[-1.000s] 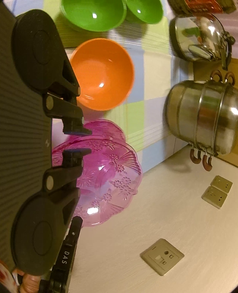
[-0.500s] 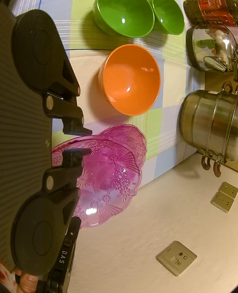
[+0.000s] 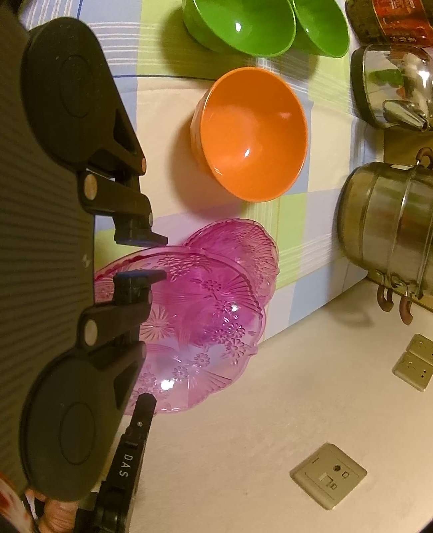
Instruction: Organize plates and bowls
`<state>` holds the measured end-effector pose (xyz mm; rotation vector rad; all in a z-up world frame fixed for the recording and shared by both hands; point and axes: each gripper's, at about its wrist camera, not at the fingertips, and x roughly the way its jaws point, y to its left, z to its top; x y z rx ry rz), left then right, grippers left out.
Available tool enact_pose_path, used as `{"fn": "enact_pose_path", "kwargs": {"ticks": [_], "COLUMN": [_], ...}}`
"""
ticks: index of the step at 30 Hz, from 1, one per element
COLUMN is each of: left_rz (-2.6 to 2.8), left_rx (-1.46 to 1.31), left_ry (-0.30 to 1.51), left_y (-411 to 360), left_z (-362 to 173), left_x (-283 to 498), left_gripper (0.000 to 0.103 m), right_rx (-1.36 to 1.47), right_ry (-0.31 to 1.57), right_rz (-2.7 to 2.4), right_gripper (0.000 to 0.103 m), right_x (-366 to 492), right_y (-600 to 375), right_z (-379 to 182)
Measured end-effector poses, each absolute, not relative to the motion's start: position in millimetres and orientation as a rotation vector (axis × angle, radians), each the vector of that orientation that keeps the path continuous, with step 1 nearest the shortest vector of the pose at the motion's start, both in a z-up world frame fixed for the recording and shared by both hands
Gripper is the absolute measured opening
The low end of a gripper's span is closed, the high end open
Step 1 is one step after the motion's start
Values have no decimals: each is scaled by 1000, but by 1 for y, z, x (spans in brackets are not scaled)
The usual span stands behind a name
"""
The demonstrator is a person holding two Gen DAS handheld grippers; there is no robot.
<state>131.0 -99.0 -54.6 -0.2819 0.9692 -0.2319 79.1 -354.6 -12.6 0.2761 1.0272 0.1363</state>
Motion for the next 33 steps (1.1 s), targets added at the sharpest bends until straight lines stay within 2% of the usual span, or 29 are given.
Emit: {"fn": "enact_pose_path", "kwargs": {"ticks": [21,33], "left_rz": [-164,-128], "left_rx": [-301,-292], "left_ry": [998,1019], "left_y": [-109,-115], "left_z": [-88,-108], "left_x": [202,215], "left_gripper": [12,12], "right_rx": [197,179], "right_ry": [1039,1054], "right_rz": [138,149], "right_gripper": [10,10], "right_x": [170,203], "right_y": [-354,-350], "right_z": [-41,-61]}}
